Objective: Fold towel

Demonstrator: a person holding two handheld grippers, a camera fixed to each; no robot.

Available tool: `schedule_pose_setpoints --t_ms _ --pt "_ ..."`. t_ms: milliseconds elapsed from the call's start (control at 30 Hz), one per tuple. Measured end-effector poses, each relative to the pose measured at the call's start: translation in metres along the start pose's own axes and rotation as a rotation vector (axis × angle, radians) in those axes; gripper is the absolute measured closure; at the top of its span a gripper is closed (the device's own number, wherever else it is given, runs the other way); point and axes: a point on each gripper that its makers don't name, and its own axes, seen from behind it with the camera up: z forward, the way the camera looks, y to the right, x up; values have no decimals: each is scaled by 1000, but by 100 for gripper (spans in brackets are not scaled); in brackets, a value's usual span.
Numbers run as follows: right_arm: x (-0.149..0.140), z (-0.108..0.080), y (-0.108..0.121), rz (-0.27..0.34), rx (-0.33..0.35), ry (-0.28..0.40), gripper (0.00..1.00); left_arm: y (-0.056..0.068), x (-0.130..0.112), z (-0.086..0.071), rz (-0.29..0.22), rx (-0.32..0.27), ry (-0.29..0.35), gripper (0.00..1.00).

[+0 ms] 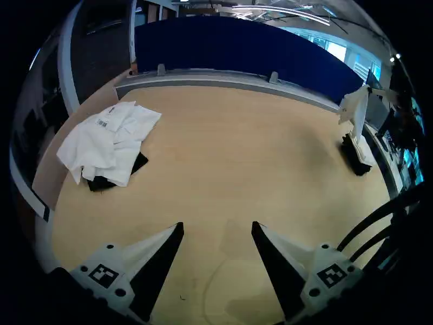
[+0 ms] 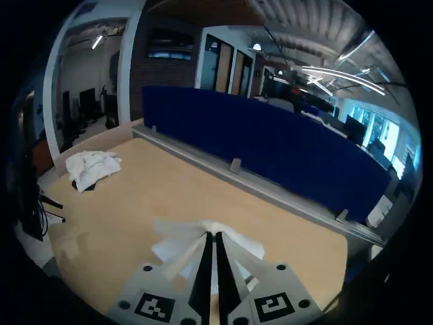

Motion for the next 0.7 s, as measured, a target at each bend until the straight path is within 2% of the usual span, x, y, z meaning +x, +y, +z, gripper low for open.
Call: schedule_pose_setpoints --t_ms 367,700 --pt "8 17 78 8 -66 -23 96 -5 -1 1 -17 28 -11 7" --pt "5 40 125 44 -105 -43 96 -4 -1 6 -21 40 -17 7"
